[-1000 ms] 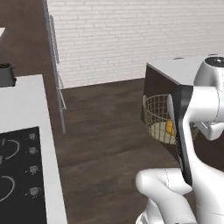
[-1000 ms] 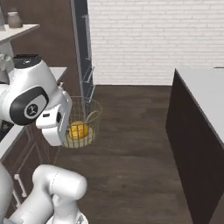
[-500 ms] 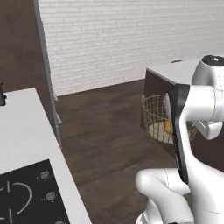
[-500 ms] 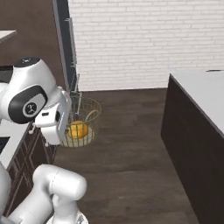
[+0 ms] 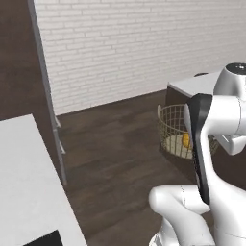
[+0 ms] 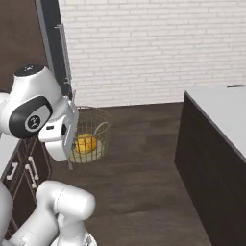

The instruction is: Open the cabinet, pick up the bread from the cabinet and place it in the basket. Then move the basket to the dining counter.

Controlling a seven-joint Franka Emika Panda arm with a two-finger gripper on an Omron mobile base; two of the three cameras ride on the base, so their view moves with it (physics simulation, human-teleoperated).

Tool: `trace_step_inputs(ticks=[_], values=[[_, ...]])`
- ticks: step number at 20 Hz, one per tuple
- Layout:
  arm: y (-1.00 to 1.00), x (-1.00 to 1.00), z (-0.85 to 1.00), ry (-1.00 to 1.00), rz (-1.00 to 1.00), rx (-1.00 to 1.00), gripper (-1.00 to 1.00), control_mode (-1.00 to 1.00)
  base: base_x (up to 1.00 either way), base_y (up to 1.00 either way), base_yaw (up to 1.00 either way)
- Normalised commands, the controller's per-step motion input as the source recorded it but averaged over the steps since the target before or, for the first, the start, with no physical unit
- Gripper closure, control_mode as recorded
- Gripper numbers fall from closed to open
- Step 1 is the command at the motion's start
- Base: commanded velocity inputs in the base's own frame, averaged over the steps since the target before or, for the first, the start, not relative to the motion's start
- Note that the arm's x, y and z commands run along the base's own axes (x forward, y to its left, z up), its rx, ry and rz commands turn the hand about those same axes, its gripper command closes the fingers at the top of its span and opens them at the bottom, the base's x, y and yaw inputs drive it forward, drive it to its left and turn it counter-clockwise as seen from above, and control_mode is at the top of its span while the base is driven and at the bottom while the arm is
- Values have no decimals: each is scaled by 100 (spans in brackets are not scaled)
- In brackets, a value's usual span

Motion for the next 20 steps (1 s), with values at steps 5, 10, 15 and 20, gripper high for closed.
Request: trace_step_inputs(ticks=[5, 10, 15, 20], values=[[0, 0, 0, 0, 0, 0, 100, 100, 100, -22, 11], [0, 0, 0, 0, 0, 0, 100, 100, 100, -32, 12], [0, 0, 0, 0, 0, 0, 100, 100, 100, -8, 4], [0, 0, 0, 0, 0, 0, 100, 100, 100, 34, -24]])
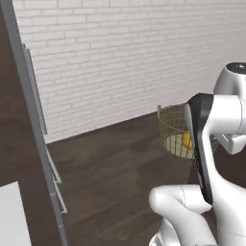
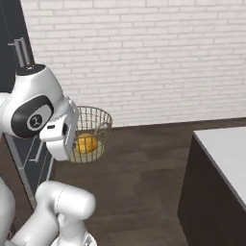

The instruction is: Open the cabinet, pick up the bread from the cabinet and place it in the basket. Then move the basket to the dining counter.

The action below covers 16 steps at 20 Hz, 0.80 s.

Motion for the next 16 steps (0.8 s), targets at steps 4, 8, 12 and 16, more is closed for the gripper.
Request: trace_step_inputs(ticks=[4, 8, 12, 16], values=[[0, 0, 0, 0, 0, 0, 100, 100, 80, 29, -61], [0, 0, 0, 0, 0, 0, 100, 100, 54, 33, -73], [0, 0, 0, 0, 0, 0, 100, 100, 39, 42, -81], [0, 0, 0, 0, 0, 0, 100, 100, 26, 43, -86]])
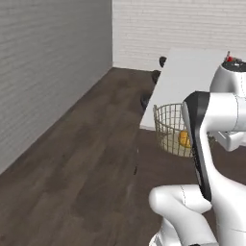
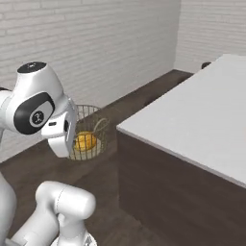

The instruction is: Open the cabinet, pick up the bread from the cabinet and place it in the basket. Then move the basket to the dining counter.

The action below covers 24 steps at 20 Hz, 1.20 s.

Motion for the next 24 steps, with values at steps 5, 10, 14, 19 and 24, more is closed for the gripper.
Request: trace_step_inputs(ticks=[5, 10, 14, 19, 24], values=[[0, 0, 0, 0, 0, 0, 100, 100, 27, 43, -86], [0, 0, 0, 0, 0, 0, 100, 100, 50, 42, -75], [0, 0, 0, 0, 0, 0, 100, 100, 71, 49, -29], [0, 0, 0, 0, 0, 0, 100, 100, 64, 67, -4], [0, 0, 0, 0, 0, 0, 100, 100, 55, 33, 7]])
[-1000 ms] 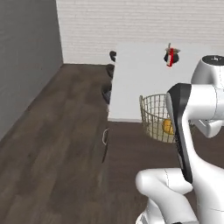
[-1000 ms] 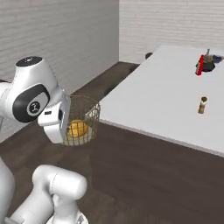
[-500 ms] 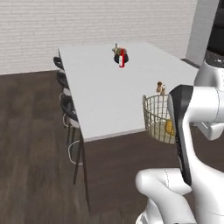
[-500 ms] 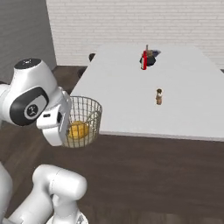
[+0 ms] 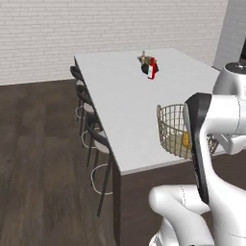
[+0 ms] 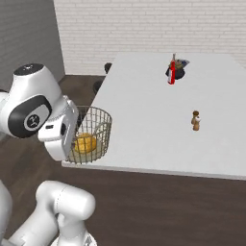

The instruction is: Open the cabinet, pick up the bread from the cabinet and place it in the basket. Then move the basket to the dining counter.

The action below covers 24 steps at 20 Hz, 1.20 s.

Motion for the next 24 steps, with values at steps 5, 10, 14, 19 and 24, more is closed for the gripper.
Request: trace_step_inputs(ticks=[5, 10, 14, 19, 24], values=[[0, 40, 0, 0, 0, 1, 100, -100, 48, 0, 0], [0, 100, -5, 0, 0, 3, 100, -100, 0, 0, 0], [-3, 100, -16, 2, 0, 4, 100, -100, 0, 0, 0], [-6, 100, -27, 2, 0, 7, 100, -100, 0, 0, 0], [-7, 100, -30, 4, 0, 4, 100, -100, 0, 0, 0]])
